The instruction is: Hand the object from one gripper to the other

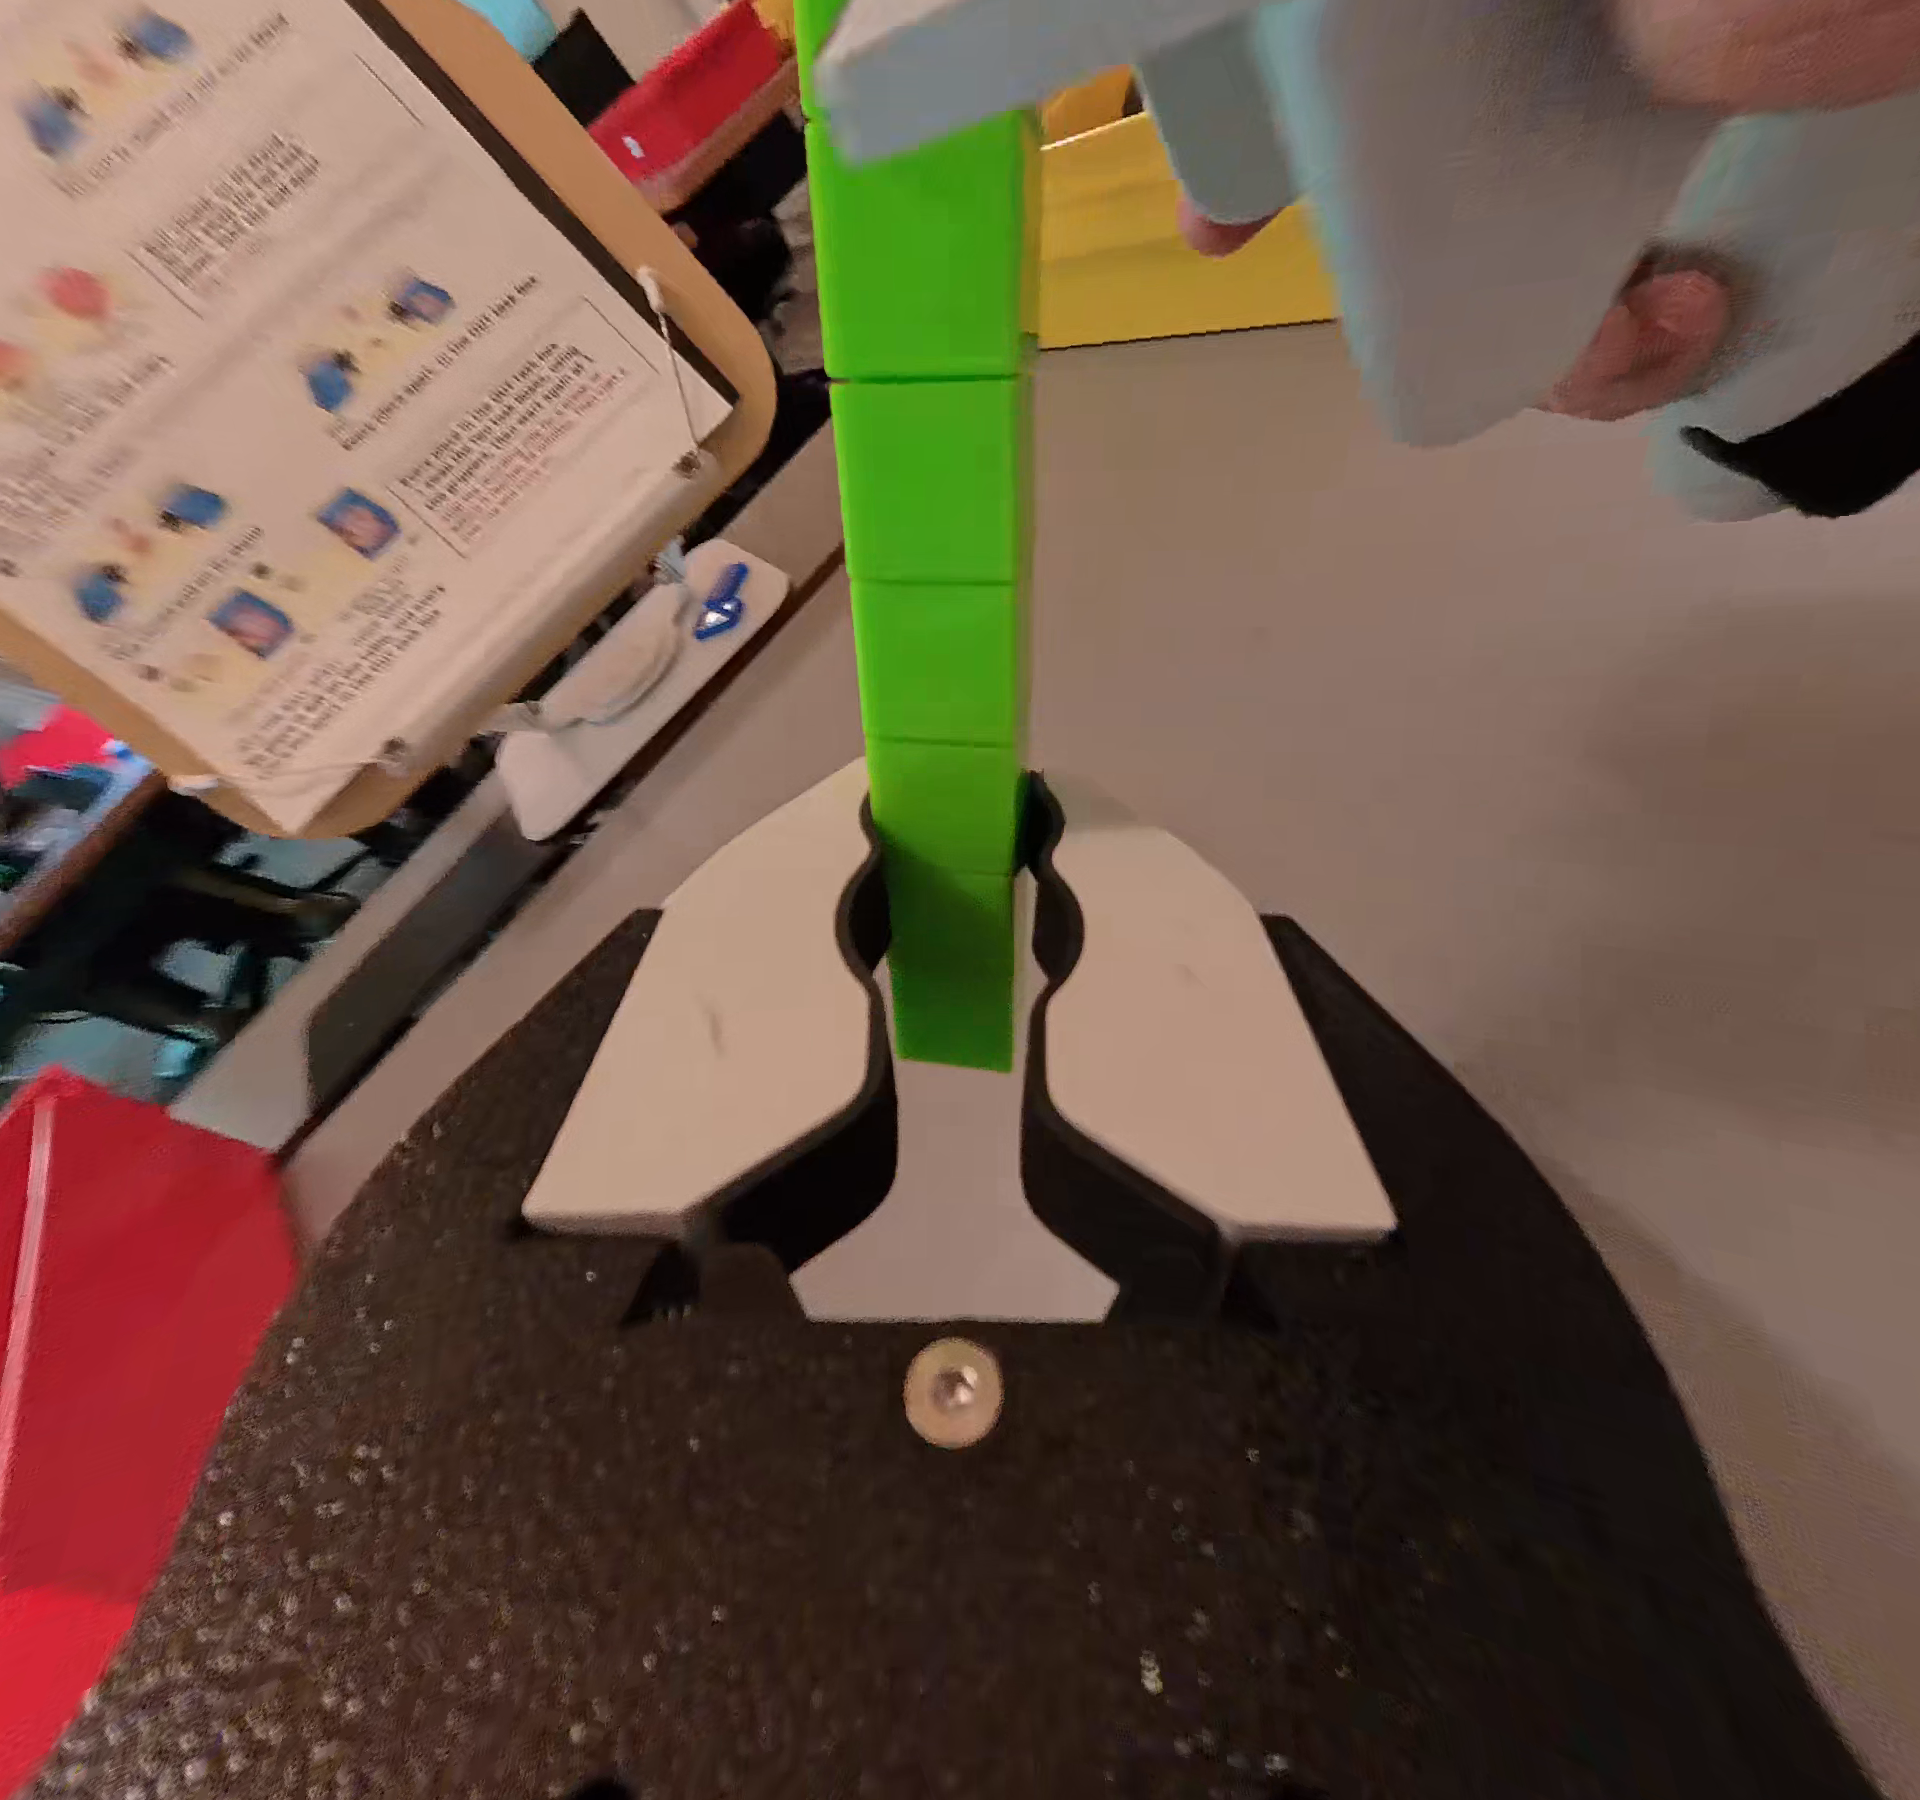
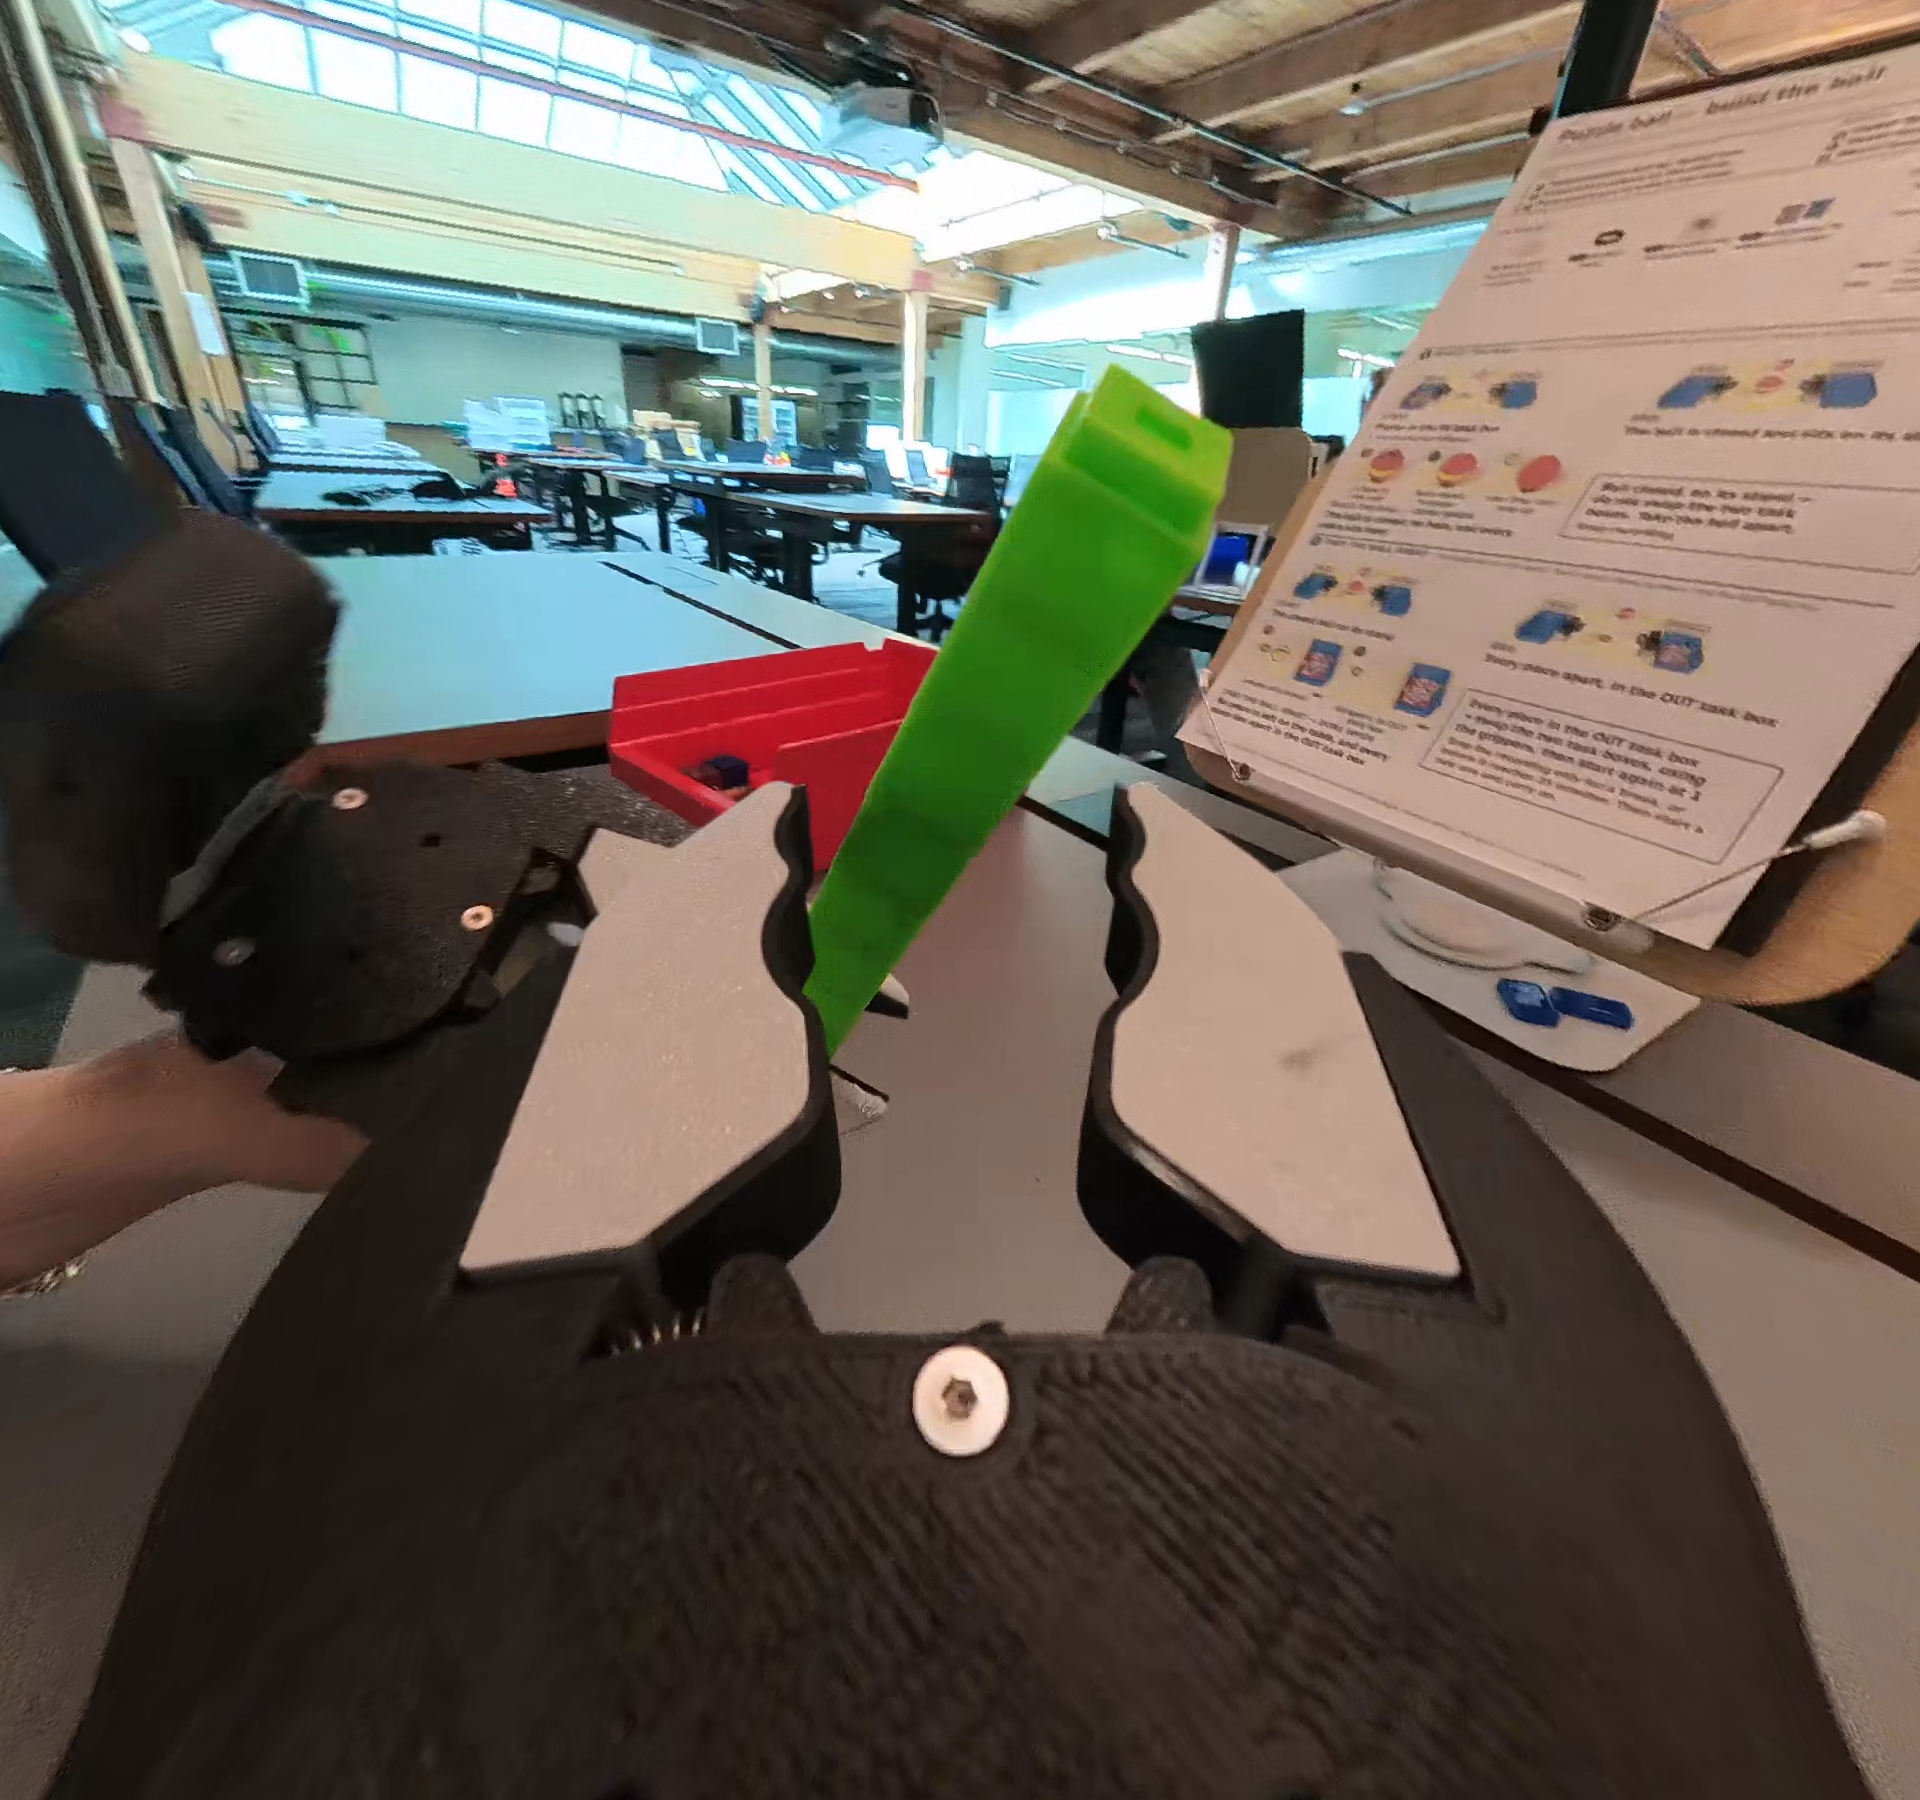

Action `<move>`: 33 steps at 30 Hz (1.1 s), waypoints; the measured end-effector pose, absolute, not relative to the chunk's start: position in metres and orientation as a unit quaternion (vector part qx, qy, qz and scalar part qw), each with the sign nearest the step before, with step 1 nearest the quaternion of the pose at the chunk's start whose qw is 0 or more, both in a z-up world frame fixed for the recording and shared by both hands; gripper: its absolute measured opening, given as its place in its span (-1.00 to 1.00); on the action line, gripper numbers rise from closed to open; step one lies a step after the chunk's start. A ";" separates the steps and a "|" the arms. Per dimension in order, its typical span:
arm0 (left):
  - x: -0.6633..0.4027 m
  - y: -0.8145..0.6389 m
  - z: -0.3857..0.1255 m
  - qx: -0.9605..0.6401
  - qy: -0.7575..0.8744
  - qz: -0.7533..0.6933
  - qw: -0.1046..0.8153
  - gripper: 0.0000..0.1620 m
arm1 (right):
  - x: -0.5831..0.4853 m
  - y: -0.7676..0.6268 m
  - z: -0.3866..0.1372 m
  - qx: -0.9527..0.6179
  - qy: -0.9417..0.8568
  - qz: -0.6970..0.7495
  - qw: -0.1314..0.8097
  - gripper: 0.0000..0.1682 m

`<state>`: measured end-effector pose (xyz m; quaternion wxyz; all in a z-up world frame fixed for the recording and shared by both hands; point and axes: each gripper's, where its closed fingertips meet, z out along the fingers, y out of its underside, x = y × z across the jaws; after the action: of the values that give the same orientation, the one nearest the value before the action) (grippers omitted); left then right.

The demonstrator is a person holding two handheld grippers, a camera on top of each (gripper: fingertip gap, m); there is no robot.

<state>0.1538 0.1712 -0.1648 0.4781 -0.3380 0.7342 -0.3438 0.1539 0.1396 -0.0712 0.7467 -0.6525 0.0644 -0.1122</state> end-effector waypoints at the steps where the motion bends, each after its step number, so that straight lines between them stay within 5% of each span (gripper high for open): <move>1: 0.154 0.170 -0.164 -0.333 0.734 -0.332 0.491 -0.72 | 0.154 0.141 -0.073 -0.655 0.067 -0.118 0.743 -0.45; 2: 0.154 0.169 -0.164 -0.331 0.732 -0.324 0.500 -0.72 | 0.152 0.141 -0.073 -0.657 0.063 -0.122 0.742 -0.60; 13: 0.127 0.130 -0.172 -0.240 0.791 -0.464 0.318 -0.30 | 0.133 0.132 -0.083 -0.701 0.004 0.056 0.711 -0.74; 22: 0.096 0.094 -0.178 -0.184 0.794 -0.555 0.165 -0.51 | 0.103 0.124 -0.063 -0.630 -0.040 0.212 0.746 -0.74; 23: 0.096 0.091 -0.177 -0.182 0.792 -0.559 0.164 -0.64 | 0.103 0.124 -0.063 -0.629 -0.041 0.213 0.747 -0.74; 33: 0.116 0.104 -0.187 -0.240 0.781 -0.542 0.196 -0.73 | 0.117 0.122 -0.074 -0.680 -0.045 0.110 0.724 -0.69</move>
<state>0.1163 0.1035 -0.1872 0.1964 -0.2399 0.7810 -0.5421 0.1166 0.1223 -0.0741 0.7237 -0.6799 -0.0449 0.1098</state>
